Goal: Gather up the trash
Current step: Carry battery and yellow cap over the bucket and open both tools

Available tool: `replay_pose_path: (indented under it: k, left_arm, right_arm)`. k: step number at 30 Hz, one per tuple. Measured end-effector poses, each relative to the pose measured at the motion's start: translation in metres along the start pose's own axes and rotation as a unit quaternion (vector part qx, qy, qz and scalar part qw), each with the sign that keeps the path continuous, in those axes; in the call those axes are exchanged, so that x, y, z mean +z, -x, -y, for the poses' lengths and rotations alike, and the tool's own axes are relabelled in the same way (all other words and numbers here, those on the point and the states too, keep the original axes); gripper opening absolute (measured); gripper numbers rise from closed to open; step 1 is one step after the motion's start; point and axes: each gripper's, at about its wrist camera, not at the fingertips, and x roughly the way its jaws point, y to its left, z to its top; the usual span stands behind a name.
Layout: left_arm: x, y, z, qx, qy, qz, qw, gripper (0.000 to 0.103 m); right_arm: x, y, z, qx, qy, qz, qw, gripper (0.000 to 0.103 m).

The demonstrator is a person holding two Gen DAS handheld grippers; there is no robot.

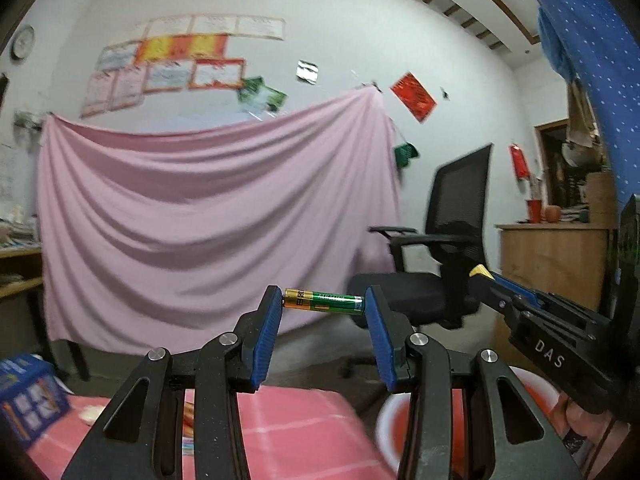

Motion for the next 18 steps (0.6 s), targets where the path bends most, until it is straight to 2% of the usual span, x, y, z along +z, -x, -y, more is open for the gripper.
replay_pose_path:
  k: [6,10,14,18]
  left_arm:
    - [-0.006,-0.029,0.036,-0.05,0.009,-0.049,0.9975,0.038]
    - [-0.017,-0.047,0.056,-0.08,0.003,-0.097,0.9921,0.038]
    - [-0.027,-0.065,0.067,-0.104,0.007,-0.149,0.9833,0.037]
    - [-0.035,-0.082,0.066,-0.116,0.036,-0.204,0.9714,0.037]
  right_arm:
    - [-0.007,0.008,0.034,-0.033,-0.008,-0.038,0.999,0.014]
    - [-0.014,0.001,0.055,-0.049,-0.024,-0.089,0.995,0.014]
    - [-0.021,-0.01,0.072,-0.058,-0.061,-0.134,0.987,0.014]
    - [-0.031,-0.019,0.08,-0.063,-0.084,-0.173,0.979,0.014]
